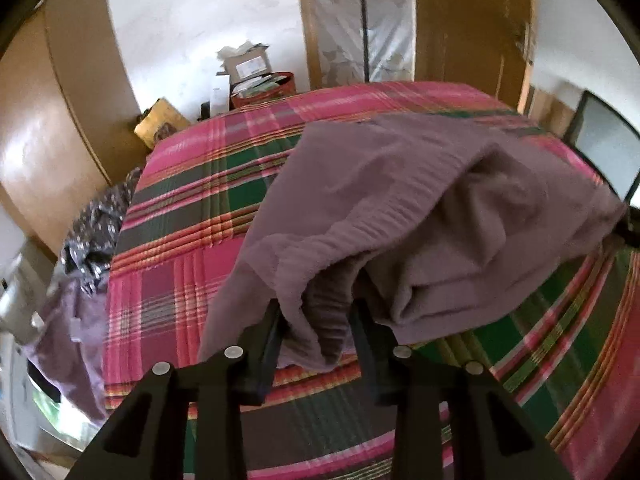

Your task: Fold clothes

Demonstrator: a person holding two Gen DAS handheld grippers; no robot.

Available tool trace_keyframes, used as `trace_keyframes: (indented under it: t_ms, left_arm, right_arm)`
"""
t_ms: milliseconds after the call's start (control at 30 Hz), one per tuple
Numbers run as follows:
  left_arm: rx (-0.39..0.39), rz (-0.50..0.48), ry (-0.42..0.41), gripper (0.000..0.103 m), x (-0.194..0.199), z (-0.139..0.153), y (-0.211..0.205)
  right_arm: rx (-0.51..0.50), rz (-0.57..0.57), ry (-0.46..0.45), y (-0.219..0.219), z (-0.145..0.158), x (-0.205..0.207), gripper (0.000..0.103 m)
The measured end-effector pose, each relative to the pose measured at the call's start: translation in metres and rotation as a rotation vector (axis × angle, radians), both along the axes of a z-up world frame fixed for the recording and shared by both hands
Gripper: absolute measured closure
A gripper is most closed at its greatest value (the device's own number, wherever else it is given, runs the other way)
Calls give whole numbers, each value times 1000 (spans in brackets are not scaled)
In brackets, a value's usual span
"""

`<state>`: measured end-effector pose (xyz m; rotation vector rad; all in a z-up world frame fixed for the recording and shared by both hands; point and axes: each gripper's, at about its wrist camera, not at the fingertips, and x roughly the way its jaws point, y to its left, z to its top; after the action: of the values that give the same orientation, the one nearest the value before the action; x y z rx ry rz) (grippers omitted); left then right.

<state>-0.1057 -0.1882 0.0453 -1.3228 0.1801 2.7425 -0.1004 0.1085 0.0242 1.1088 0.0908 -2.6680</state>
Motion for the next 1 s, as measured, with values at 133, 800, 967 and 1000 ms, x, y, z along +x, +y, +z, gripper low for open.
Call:
trace_keyframes:
  t_ms: [133, 800, 967, 1000]
  left_arm:
    - [3, -9, 7, 76, 3, 2, 3]
    - [20, 118, -21, 76, -9, 0, -9]
    - [85, 160, 19, 81, -3, 17, -27]
    - [82, 173, 35, 89, -2, 22, -30]
  right_arm:
    - [-1, 0, 0, 0, 0, 0, 73]
    - [34, 19, 7, -3, 0, 0, 75]
    - [29, 23, 47, 1, 5, 1, 80]
    - [28, 22, 51, 2, 6, 0, 81]
